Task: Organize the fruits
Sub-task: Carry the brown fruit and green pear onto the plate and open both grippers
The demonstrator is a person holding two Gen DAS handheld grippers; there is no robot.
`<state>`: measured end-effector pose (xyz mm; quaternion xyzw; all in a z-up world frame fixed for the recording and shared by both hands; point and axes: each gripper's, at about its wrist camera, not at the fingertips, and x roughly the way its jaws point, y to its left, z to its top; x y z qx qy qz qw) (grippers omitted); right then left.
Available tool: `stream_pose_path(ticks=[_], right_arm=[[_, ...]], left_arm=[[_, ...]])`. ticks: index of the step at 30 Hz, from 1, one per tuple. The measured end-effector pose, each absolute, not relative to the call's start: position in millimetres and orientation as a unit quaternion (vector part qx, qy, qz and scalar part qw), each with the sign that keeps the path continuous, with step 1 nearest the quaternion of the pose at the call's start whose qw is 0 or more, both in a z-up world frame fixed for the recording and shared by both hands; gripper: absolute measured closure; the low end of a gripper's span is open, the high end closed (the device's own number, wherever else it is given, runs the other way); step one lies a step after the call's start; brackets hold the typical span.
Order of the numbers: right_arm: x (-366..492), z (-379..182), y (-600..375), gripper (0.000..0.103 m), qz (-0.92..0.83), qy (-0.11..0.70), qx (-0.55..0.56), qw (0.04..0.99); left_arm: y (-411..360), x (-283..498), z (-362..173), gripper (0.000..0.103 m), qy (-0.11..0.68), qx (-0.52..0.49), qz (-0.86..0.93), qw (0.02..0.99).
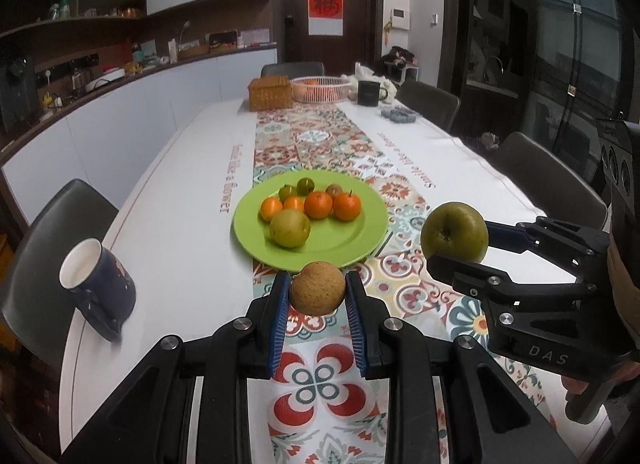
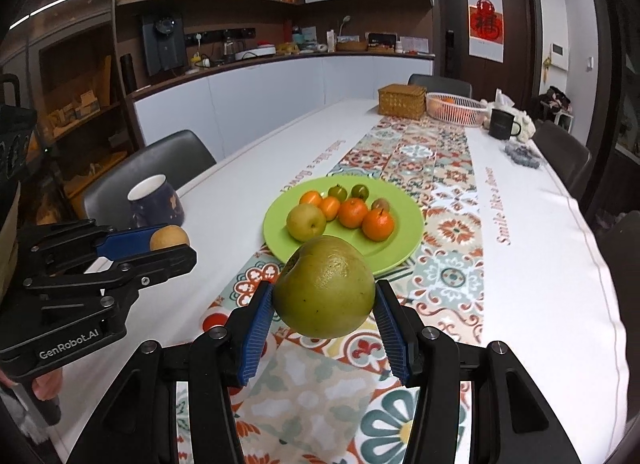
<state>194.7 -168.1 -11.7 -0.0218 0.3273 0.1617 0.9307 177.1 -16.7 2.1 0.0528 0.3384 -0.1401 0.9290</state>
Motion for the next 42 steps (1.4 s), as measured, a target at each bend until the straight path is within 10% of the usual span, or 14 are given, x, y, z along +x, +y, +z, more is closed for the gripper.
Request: stream_pose_path(ticks=[42], right_arm=[[329.6, -76.3, -184.3, 0.052, 0.21, 0.374, -0.048, 0.902]], left_arm=[[-55.0, 299.4, -57.5, 0.075, 0.379, 0.041, -0.15, 0.912]])
